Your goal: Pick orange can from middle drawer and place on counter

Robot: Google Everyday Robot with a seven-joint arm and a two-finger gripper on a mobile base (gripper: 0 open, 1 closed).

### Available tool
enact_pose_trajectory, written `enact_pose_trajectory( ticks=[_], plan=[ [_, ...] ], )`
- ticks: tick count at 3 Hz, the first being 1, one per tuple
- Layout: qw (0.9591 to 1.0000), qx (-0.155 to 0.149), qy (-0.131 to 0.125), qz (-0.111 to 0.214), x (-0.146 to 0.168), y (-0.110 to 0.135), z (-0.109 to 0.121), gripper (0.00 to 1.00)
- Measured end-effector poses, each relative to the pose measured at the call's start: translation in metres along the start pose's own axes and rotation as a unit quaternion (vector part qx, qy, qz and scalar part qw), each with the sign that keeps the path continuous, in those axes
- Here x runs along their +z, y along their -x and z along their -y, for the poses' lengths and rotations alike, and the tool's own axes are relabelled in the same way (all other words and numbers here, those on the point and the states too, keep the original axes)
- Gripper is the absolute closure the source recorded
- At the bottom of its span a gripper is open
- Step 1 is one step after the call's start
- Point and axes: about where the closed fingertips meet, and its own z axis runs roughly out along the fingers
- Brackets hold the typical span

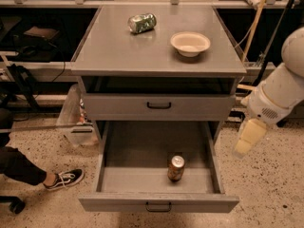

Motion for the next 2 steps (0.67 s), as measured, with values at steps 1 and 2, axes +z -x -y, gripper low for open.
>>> enact_pose_trajectory(
  ticks=[1,2],
  plan=[
    [0.9949,0.016,0.079,0.061,0.08,0.004,-0.032,0.0],
    [0.9828,0.022,0.149,0.106,0.169,0.025,-0.062,0.0]
  ],
)
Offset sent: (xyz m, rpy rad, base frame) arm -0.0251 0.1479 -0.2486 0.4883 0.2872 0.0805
